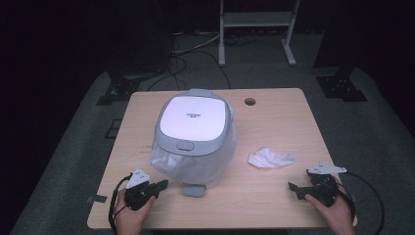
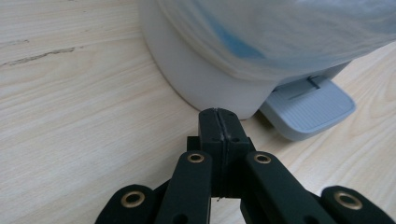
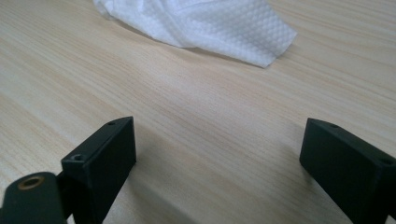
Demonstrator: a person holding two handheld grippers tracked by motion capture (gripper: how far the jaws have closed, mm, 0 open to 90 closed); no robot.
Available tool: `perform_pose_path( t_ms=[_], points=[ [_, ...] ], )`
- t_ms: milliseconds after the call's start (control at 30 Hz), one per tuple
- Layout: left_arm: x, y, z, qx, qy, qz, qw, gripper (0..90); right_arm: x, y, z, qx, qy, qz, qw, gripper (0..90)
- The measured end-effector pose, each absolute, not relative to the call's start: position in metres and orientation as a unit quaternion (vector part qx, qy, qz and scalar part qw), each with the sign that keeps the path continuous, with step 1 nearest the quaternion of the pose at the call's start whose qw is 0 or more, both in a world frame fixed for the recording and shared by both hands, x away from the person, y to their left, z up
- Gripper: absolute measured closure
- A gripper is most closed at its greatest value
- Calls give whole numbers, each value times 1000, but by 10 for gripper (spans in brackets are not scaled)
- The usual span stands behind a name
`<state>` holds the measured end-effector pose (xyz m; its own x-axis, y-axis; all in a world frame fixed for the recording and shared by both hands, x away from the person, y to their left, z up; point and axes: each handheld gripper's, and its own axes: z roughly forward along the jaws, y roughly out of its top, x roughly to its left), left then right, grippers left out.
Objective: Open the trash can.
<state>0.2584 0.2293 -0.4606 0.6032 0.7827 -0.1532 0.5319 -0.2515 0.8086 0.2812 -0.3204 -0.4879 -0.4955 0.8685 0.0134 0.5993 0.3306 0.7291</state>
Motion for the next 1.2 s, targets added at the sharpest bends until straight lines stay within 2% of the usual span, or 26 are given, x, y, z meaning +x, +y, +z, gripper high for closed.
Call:
perform_pose_path(
  t_ms=[633,1200],
  points=[
    [250,212,-454,780,403,111,466,900,281,-320,-488,463,792,347,194,94],
    [251,191,-456,785,384,108,474,900,281,-320,-488,463,792,347,194,94]
  ],
)
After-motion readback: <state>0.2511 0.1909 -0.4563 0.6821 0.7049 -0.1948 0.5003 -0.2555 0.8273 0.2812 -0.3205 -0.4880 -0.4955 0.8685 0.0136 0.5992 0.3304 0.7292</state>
